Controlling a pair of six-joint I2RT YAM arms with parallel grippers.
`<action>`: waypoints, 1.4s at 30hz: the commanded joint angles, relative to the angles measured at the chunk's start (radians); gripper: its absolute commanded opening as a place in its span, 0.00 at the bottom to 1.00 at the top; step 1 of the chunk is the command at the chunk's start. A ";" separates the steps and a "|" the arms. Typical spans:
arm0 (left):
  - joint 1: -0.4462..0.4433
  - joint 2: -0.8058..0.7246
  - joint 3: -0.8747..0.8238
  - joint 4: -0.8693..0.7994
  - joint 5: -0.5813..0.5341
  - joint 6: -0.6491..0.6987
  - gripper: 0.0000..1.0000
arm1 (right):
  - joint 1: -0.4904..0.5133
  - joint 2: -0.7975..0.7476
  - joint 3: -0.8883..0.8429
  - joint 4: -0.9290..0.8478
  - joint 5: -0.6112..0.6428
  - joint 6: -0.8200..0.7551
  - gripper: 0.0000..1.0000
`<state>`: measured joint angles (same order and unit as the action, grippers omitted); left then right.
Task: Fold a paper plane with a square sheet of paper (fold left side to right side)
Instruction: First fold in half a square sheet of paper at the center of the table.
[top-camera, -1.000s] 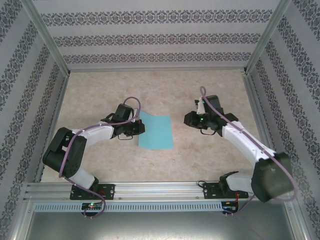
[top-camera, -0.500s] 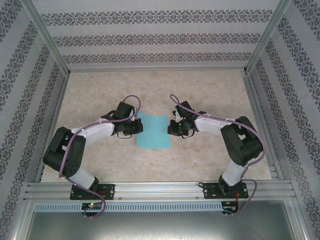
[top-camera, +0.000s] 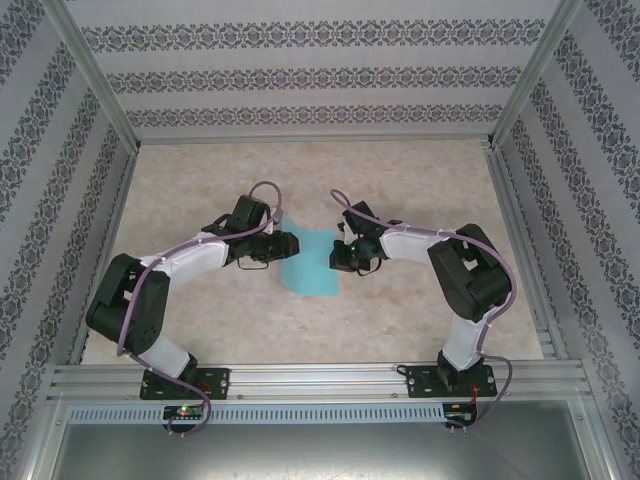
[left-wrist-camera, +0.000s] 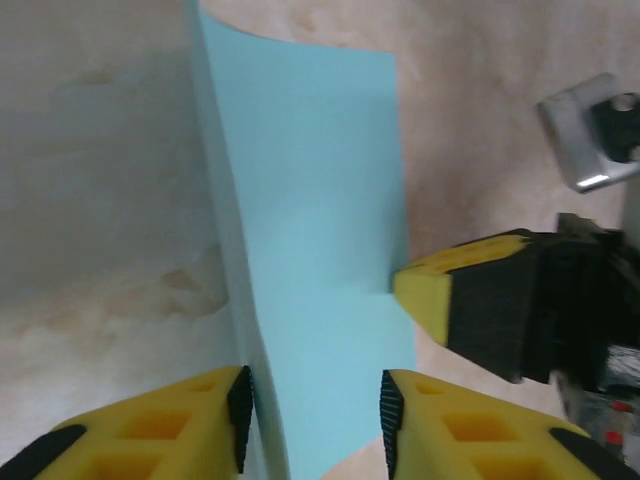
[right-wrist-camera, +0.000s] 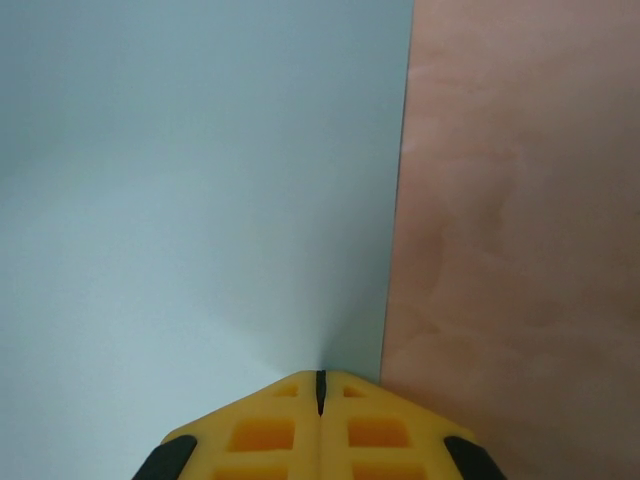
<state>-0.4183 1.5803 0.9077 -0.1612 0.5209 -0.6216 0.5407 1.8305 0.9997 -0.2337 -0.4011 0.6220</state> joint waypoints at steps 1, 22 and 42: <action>-0.011 0.026 0.024 0.112 0.103 -0.077 0.48 | 0.010 0.024 -0.016 -0.026 0.028 -0.025 0.00; -0.059 0.180 0.081 0.168 0.108 -0.102 0.38 | -0.111 -0.191 -0.159 0.295 -0.217 0.154 0.41; -0.074 0.170 0.110 0.090 0.081 -0.059 0.24 | -0.087 -0.045 -0.109 0.364 -0.302 0.190 0.19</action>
<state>-0.4782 1.7592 0.9909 -0.0368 0.6186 -0.7074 0.4496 1.7756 0.8715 0.1200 -0.6834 0.8131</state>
